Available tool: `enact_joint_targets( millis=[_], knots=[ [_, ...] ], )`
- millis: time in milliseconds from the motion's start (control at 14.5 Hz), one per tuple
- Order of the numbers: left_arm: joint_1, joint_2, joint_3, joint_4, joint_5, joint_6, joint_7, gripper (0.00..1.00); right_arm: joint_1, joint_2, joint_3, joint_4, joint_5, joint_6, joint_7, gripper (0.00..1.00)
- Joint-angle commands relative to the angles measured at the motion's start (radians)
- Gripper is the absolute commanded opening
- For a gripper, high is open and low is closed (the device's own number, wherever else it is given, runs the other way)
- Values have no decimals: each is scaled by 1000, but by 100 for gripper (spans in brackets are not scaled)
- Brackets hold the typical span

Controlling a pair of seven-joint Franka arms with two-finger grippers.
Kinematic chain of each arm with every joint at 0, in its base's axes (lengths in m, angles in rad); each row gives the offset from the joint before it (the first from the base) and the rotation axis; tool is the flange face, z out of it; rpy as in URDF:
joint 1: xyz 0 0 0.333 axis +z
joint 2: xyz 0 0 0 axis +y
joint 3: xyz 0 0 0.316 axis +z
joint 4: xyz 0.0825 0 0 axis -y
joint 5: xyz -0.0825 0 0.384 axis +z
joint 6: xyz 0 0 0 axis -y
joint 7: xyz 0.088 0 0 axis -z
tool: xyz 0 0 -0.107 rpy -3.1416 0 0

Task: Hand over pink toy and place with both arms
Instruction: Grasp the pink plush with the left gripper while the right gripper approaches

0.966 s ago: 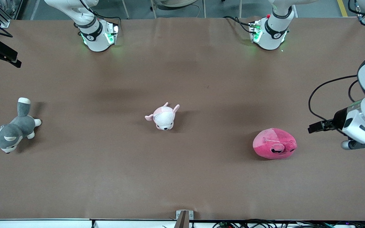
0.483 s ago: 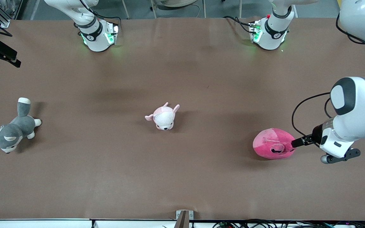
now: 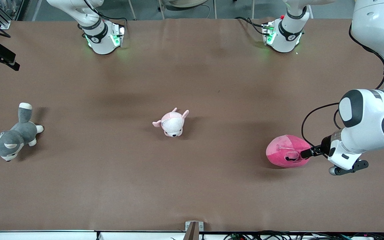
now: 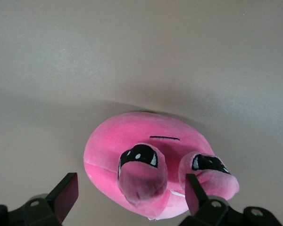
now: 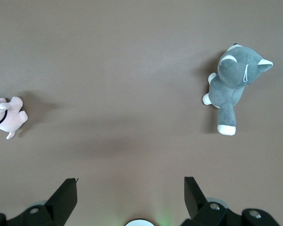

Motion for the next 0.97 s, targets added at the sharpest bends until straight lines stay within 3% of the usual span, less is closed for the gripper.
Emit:
enact_joint_targets(
  millis=[0,138,345,552,690,897],
  knots=[
    [-1,15,1,9,-21,3,-15,100,-27,53,-1,9,-17,13,-6,100],
    [-2,28,1,8,-21,2,-15,95,-30,74,-1,9,-15,51,-6,100],
    [-2,32,1,10,-21,3,-15,77,-41,96,-1,3,-14,108,-6,100],
    [-2,35,1,10,-44,25,-17,50,-50,216,-1,9,-14,103,-8,100],
    [-2,35,1,9,-45,25,-18,30,-35,221,4,8,-56,114,-2,100],
    [-5,34,1,7,-44,23,-86,0,-33,221,7,2,-41,92,53,100]
  ],
)
